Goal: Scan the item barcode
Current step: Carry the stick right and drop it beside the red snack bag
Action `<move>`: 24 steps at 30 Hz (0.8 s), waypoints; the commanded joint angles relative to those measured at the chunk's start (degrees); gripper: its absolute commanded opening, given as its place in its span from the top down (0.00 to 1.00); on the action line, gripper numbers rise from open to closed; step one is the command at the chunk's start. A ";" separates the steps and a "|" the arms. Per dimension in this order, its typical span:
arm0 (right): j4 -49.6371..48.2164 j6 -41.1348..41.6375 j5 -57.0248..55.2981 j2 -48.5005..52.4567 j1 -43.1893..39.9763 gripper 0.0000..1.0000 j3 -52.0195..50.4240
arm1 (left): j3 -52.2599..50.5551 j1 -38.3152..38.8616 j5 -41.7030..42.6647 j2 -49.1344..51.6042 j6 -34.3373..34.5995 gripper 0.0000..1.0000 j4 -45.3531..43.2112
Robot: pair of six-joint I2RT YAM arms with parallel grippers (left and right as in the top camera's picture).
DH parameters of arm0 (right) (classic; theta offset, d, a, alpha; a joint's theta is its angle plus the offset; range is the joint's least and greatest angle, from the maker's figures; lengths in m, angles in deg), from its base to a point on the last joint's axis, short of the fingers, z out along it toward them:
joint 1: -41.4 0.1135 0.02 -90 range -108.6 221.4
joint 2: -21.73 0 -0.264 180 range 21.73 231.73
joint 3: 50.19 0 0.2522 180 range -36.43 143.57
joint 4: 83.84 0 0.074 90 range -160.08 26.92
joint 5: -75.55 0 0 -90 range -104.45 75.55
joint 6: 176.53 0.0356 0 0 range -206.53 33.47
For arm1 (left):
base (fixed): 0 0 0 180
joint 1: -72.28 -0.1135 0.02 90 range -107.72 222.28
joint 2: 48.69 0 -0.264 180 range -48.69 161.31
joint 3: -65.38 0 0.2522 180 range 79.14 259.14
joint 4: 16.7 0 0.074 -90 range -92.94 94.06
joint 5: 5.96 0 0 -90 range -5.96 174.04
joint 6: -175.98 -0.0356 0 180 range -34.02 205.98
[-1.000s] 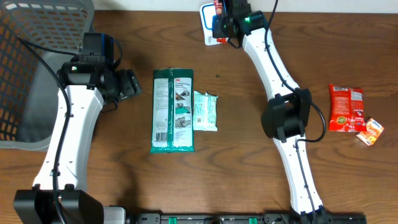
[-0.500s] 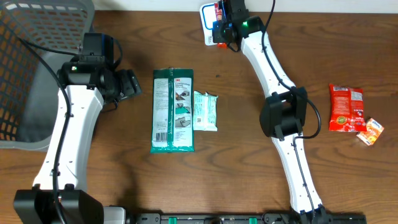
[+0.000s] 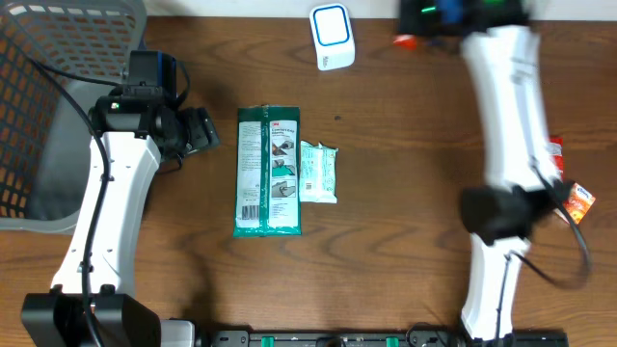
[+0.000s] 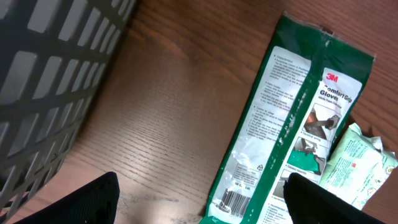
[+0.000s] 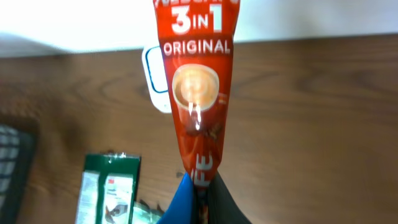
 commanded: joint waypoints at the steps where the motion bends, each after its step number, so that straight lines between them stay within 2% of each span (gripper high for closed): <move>1: 6.95 -0.92 -0.79 -4.87 -4.59 0.99 0.35 | -0.42 -0.20 -0.09 0.59 0.11 0.14 0.20; 7: 20.55 -0.94 -1.14 -8.07 -12.96 0.99 0.35 | -0.44 -0.20 -0.09 0.59 0.11 0.14 0.20; 10: 21.57 -2.62 -1.31 -8.41 -16.28 0.99 -2.25 | -0.44 -0.20 -0.09 0.59 0.11 0.14 0.20; 17: 21.29 -2.62 -9.70 -8.44 -18.62 0.99 -21.38 | -0.44 -0.20 -0.09 0.59 0.11 0.14 0.20; 21: 16.70 -2.62 -17.42 -8.44 -18.58 0.99 -35.52 | -0.44 -0.20 -0.09 0.59 0.11 0.14 0.20; 24: 12.66 -2.56 -19.02 -8.44 -18.47 0.99 -43.39 | -0.42 -0.20 -0.09 0.59 0.11 0.14 0.20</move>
